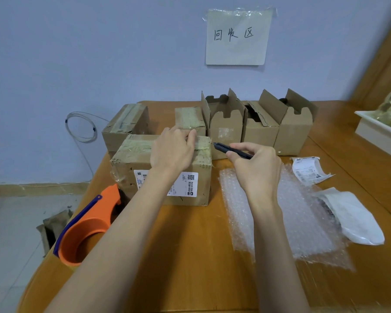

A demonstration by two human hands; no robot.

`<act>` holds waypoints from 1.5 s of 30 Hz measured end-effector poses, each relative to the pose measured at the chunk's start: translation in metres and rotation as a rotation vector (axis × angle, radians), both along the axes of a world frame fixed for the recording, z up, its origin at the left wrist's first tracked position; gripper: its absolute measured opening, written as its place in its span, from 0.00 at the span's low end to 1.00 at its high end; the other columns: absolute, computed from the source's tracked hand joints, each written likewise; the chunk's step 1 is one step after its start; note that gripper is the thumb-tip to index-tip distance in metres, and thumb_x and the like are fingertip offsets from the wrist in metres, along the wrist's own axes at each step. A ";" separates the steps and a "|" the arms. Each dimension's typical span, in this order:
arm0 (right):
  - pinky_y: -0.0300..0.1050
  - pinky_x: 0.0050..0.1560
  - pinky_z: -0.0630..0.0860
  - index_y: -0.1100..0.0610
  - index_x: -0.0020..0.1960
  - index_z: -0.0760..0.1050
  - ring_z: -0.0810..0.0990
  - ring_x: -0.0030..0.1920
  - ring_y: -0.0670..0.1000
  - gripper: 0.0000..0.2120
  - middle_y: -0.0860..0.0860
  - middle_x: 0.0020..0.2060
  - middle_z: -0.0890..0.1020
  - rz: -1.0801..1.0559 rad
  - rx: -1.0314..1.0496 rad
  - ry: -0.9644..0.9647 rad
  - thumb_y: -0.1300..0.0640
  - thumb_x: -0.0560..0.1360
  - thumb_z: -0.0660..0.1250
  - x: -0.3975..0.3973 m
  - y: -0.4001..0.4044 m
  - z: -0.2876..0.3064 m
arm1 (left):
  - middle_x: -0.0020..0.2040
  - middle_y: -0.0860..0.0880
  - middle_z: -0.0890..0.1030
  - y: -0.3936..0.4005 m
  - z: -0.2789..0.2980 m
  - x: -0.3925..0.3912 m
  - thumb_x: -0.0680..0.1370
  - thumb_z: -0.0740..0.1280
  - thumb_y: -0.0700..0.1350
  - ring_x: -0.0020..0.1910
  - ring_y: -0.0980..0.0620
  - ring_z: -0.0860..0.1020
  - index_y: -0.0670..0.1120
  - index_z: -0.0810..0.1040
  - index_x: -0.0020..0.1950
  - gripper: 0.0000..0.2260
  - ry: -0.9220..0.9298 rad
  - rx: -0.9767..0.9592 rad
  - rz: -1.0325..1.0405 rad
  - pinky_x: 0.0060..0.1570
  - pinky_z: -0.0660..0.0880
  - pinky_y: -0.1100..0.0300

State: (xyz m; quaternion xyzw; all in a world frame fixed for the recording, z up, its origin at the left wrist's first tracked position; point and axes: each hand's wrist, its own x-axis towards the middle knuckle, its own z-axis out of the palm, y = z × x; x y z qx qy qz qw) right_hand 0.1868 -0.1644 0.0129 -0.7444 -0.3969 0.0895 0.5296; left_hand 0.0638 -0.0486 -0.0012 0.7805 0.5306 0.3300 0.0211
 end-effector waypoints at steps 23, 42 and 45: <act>0.30 0.35 0.69 0.49 0.54 0.83 0.77 0.42 0.43 0.09 0.47 0.47 0.84 0.031 0.019 0.066 0.55 0.73 0.72 0.002 -0.003 0.000 | 0.47 0.51 0.79 0.000 0.000 0.001 0.83 0.52 0.52 0.48 0.48 0.74 0.48 0.84 0.47 0.21 0.009 0.005 0.011 0.39 0.66 0.55; 0.31 0.32 0.68 0.49 0.52 0.84 0.74 0.38 0.43 0.09 0.48 0.46 0.85 0.049 -0.061 -0.050 0.55 0.73 0.73 0.002 -0.002 0.011 | 0.48 0.50 0.81 0.001 0.000 0.003 0.83 0.52 0.52 0.48 0.48 0.75 0.47 0.84 0.49 0.21 0.011 0.020 0.027 0.39 0.69 0.55; 0.31 0.31 0.67 0.49 0.52 0.84 0.73 0.34 0.41 0.09 0.48 0.45 0.85 0.058 -0.069 -0.058 0.55 0.73 0.73 0.002 -0.005 0.012 | 0.49 0.49 0.81 0.001 0.000 0.004 0.83 0.52 0.52 0.49 0.48 0.76 0.47 0.84 0.51 0.21 0.012 0.017 0.037 0.41 0.72 0.54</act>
